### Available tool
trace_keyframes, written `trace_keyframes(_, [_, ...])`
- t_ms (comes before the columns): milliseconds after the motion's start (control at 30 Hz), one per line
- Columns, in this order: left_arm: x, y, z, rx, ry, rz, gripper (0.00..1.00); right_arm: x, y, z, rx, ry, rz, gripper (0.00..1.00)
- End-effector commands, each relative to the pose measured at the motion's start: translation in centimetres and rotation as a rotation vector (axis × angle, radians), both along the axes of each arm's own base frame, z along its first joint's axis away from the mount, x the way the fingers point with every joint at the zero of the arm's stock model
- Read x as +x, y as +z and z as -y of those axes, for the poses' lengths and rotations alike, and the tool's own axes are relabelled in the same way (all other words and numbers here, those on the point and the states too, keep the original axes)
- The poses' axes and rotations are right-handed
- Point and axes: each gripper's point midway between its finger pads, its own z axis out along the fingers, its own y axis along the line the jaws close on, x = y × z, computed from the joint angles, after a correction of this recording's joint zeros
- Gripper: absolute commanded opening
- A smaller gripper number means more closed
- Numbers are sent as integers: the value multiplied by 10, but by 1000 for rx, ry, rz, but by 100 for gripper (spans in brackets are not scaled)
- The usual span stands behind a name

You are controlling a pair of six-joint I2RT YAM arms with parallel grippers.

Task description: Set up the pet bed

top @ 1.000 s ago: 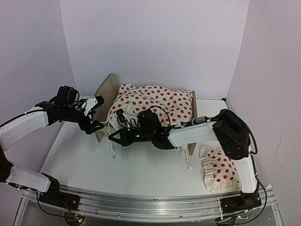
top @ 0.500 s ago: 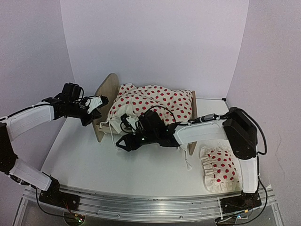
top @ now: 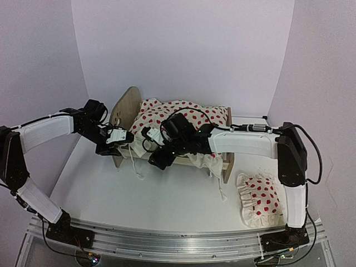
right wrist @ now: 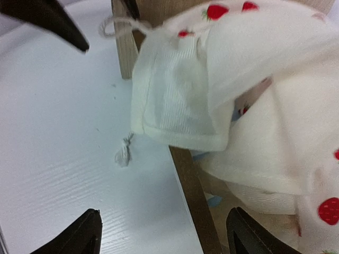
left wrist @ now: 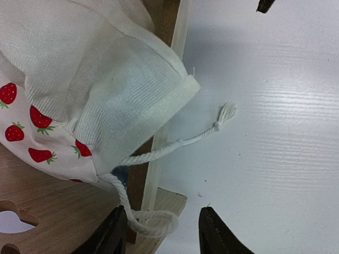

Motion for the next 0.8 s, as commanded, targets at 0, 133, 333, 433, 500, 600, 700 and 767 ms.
trace_keyframes(0, [34, 13, 2, 40, 31, 140, 37, 21, -26, 20, -164, 36, 24, 80])
trace_keyframes(133, [58, 16, 2, 39, 105, 205, 18, 32, -43, 25, -232, 49, 17, 75])
trace_keyframes(333, [79, 15, -6, 64, 201, 274, 8, 37, -55, 25, -306, 101, 48, 72])
trace_keyframes(433, [90, 13, -10, 83, 244, 314, 8, 39, -52, 18, -303, 139, 64, 66])
trace_keyframes(500, [97, 2, -17, 125, 290, 319, 10, 41, -57, 17, -307, 145, 55, 65])
trace_keyframes(600, [110, -9, -26, 153, 372, 328, 13, 48, -78, 26, -308, 117, -14, 62])
trace_keyframes(700, [106, -5, -21, 100, 401, 282, 35, 52, -96, 34, -304, 94, -87, 50])
trace_keyframes(767, [97, 10, -11, 9, 409, 231, 53, 49, -95, 31, -282, 108, -113, 39])
